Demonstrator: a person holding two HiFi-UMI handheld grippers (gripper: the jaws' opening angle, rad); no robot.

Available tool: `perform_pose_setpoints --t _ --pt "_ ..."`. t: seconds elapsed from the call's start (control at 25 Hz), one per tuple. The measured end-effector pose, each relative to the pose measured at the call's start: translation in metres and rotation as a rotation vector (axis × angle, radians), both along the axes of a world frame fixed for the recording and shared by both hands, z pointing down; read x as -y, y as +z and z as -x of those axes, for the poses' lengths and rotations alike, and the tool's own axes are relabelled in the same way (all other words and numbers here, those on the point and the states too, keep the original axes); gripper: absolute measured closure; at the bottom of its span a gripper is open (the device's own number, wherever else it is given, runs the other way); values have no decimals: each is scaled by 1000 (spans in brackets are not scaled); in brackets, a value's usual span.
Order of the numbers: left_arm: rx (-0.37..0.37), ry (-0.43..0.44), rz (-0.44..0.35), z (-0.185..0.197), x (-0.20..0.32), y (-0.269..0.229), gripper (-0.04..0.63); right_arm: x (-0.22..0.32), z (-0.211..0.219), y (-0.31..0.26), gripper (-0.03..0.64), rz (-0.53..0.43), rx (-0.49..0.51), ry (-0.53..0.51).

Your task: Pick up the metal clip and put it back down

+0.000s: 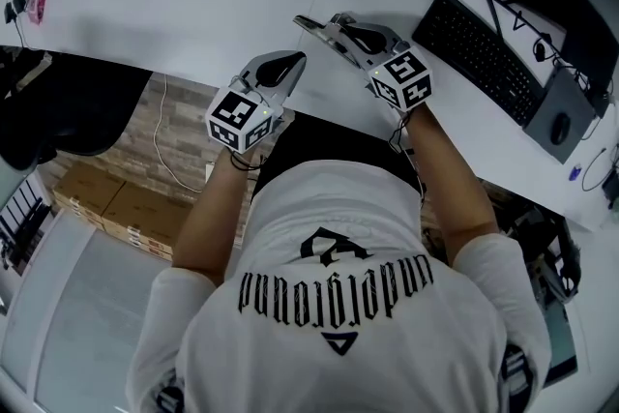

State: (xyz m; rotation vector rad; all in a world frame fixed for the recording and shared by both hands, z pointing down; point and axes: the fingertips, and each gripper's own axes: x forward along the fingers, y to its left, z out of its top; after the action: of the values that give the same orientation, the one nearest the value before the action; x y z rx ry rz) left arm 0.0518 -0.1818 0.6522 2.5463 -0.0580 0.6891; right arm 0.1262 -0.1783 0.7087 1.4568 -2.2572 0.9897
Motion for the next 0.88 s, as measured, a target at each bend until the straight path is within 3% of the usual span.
perform_pose_setpoints --t 0.52,0.68,0.88 --pt "-15 13 -5 -3 2 -9 580 2 -4 8 589 -7 -68 -26" --pt "-16 5 -7 3 4 -14 581 0 -6 10 528 7 -113 -11" --pt "-20 -7 -26 19 6 -22 580 0 -4 -7 520 -30 -156 15"
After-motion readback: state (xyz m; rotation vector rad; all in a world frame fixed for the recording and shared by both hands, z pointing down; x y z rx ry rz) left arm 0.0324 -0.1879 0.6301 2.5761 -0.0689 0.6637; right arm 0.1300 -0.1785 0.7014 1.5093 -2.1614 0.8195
